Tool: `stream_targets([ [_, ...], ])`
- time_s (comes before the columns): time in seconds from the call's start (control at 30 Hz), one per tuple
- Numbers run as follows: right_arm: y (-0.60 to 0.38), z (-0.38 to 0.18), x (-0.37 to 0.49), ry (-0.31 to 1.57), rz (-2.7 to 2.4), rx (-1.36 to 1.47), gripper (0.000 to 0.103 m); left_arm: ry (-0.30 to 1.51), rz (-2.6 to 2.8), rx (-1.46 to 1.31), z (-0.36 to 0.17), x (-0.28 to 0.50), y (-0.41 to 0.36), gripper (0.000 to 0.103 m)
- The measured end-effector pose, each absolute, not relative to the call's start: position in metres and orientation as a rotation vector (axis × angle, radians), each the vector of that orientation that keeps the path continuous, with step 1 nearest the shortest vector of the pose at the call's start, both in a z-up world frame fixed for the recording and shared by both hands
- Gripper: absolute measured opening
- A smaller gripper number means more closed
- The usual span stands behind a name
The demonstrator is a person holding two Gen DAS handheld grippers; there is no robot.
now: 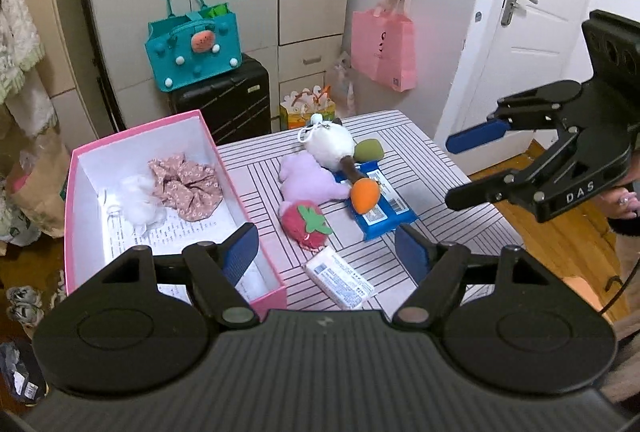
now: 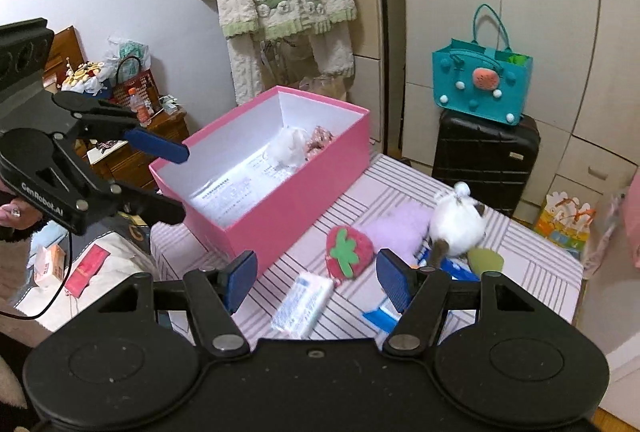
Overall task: Organize soft objects
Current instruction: 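Withdraw both tools from the box toward the white packet and orange sponge, then grasp the white card packet with the left tool while the right tool grasps the orange sponge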
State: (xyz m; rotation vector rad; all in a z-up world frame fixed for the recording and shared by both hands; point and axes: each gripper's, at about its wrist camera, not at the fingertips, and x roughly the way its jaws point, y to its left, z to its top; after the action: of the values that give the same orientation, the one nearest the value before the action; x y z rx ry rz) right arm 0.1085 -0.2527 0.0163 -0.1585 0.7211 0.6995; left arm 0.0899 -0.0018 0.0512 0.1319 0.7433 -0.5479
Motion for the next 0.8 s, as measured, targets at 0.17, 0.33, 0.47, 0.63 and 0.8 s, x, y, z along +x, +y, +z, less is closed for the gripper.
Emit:
stream_targets([
  [0.17, -0.271, -0.007, 0.109, 0.734, 0.692, -0.140, 0.071, 0.734, -0.519, 0.151, 0.035, 0.088, -0.022, 0.075],
  [0.33, -0.286, -0.030, 0.111, 0.741, 0.694, -0.124, 0.071, 0.726, -0.488, 0.161, 0.011, 0.086, -0.045, 0.075],
  [0.47, -0.294, -0.045, 0.114, 0.722, 0.712, -0.128, 0.071, 0.738, -0.469, 0.158, -0.014, 0.086, -0.063, 0.075],
  [0.63, -0.303, -0.064, 0.120, 0.683, 0.730, -0.115, 0.071, 0.769, -0.459, 0.121, -0.046, 0.088, -0.078, 0.074],
  [0.8, -0.309, -0.087, 0.128, 0.630, 0.713, -0.114, 0.071, 0.782, -0.397, 0.090, -0.074, 0.093, -0.087, 0.075],
])
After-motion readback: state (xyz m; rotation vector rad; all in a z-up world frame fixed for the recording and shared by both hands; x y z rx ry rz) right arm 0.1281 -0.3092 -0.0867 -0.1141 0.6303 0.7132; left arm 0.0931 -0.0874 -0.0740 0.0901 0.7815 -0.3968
